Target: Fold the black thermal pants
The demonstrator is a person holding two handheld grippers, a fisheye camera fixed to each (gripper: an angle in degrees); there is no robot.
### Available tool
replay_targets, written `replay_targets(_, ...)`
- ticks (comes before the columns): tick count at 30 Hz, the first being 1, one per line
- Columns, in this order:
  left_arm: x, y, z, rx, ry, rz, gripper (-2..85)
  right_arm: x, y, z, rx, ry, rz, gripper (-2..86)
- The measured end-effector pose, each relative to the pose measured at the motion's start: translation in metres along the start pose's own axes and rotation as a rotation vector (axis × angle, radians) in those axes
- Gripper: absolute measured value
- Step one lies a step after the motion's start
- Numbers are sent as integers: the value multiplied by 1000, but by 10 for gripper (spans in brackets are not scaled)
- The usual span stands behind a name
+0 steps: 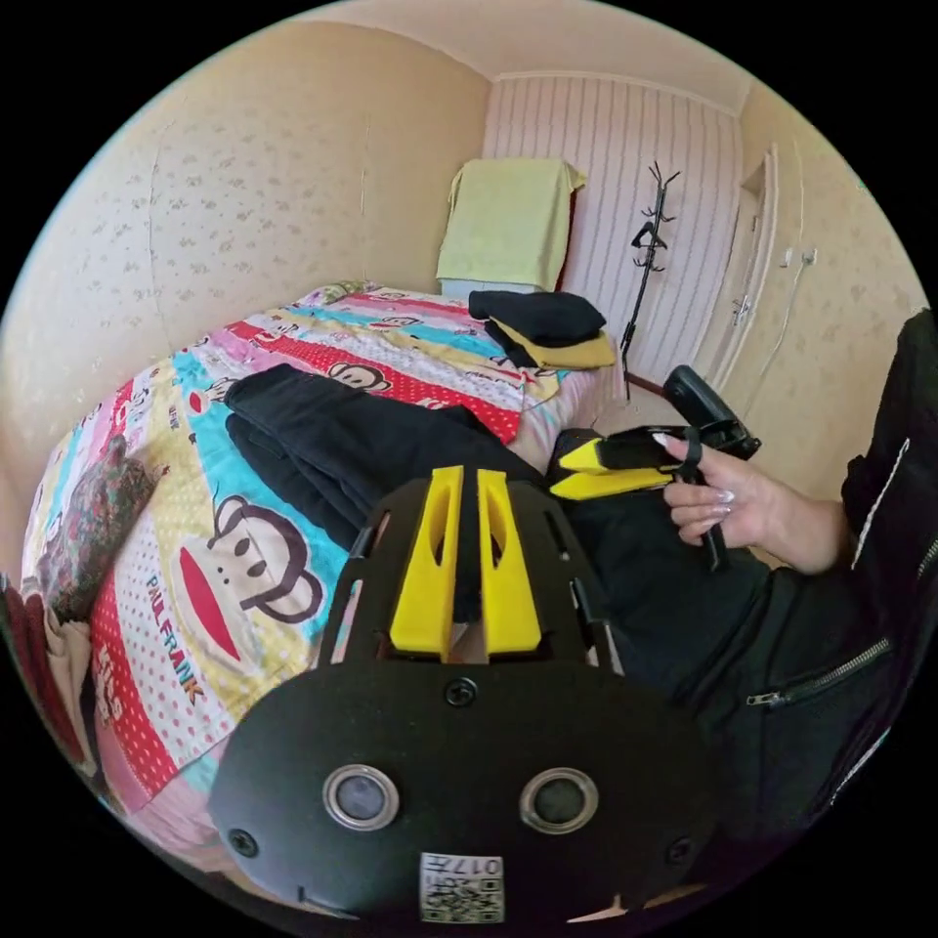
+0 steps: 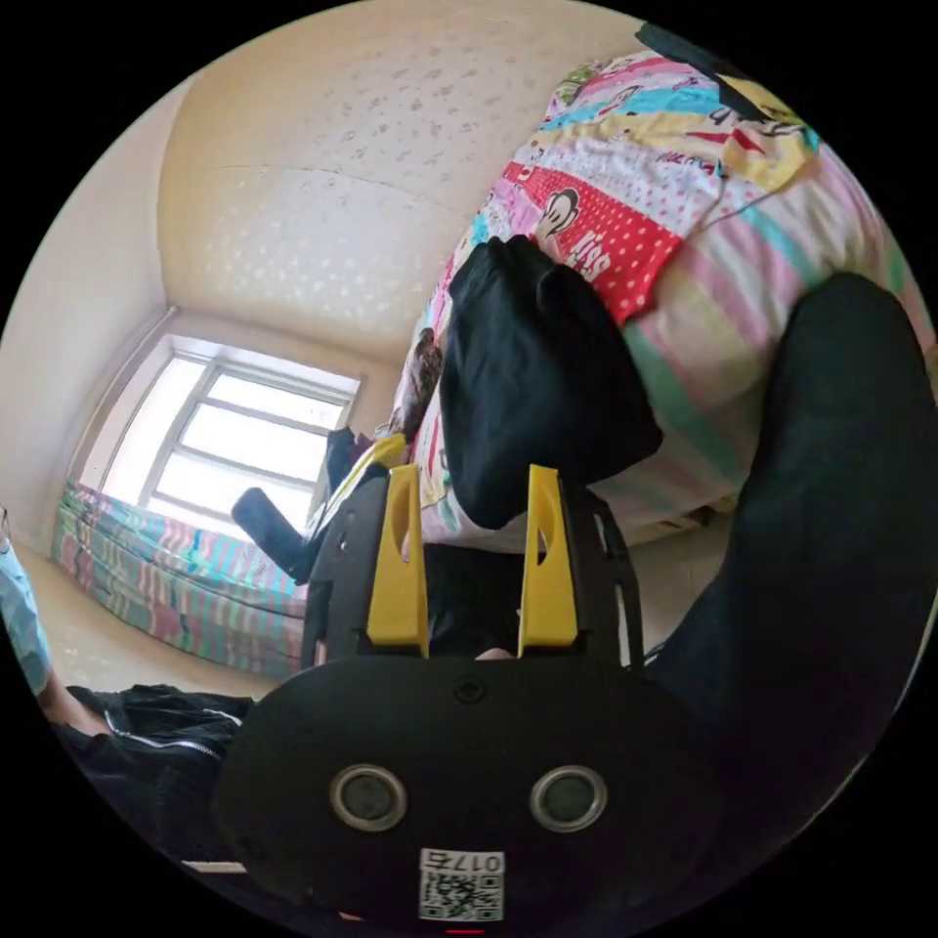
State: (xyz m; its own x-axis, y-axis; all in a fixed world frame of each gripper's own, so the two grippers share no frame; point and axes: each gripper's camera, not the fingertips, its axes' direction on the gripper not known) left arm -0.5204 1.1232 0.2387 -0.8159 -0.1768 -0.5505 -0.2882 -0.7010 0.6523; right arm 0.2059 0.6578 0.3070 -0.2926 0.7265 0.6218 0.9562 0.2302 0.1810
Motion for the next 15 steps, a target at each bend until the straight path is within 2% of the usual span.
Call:
replay_targets(2, -18, -17, 27, -49, 4, -42, 10, 1, 5, 19, -31, -17, 40, 135)
replay_targets(6, -64, -23, 86, -94, 179, -170, -5, 9, 0, 34, -41, 2, 81, 142)
replay_targets(10, -108, 2, 90, 1, 377, -345, -8, 16, -13, 44, -42, 86, 93, 162)
replay_targets(15, -94, -5, 72, 4, 288, -276, -10, 35, -35, 46, -30, -33, 182, 176)
